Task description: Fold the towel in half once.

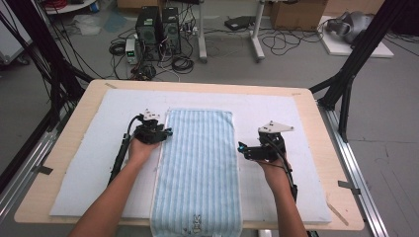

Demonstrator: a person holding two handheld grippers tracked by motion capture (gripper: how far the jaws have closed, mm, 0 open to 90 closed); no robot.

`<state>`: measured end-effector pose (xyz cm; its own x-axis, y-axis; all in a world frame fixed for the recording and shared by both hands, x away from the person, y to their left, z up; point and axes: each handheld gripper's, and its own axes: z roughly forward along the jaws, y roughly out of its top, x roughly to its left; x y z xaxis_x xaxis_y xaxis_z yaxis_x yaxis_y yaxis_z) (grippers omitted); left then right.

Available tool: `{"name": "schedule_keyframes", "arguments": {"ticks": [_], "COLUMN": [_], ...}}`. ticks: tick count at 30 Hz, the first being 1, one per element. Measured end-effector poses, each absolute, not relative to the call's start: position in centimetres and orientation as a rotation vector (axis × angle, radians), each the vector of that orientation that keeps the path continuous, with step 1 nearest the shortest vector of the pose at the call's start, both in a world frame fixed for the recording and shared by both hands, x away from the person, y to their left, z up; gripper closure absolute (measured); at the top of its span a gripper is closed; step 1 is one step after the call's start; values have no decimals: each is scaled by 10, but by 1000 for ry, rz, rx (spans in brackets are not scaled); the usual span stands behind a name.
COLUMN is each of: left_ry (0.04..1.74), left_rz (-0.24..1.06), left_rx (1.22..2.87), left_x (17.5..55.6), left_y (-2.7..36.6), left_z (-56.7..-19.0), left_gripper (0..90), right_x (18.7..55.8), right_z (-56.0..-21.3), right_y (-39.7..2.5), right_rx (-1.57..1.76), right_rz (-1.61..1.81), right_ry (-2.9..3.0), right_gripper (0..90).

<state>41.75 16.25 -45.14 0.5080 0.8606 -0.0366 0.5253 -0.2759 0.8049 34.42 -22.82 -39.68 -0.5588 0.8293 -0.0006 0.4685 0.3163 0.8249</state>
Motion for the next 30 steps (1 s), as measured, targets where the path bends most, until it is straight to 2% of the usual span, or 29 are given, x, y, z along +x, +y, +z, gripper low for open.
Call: {"name": "schedule_keyframes", "arguments": {"ticks": [7,11,15,19,25,30], "left_ry": [1098,1102,1101,1109,1109,1110], "left_rz": [525,519,515,499,470,428], "left_rx": [1973,1968,1968,1958,1942,1915], "left_x": [417,417,417,417,418,419], "left_y": [160,161,161,162,165,169], "left_z": [-452,-452,-452,-452,-452,-452], "left_gripper": [836,861,863,864,867,871], "right_x": [362,374,389,405,421,428], "right_z": [-401,-407,-414,-418,-427,-439], "right_y": [-221,-216,-209,-200,-187,-181], "right_rx": [1187,1230,1270,1293,1323,1351], "right_rz": [1116,1091,1036,1024,967,921], "right_ry": [2178,2186,2174,2198,2218,2226], "right_gripper": [114,122,168,268,506,634]}}
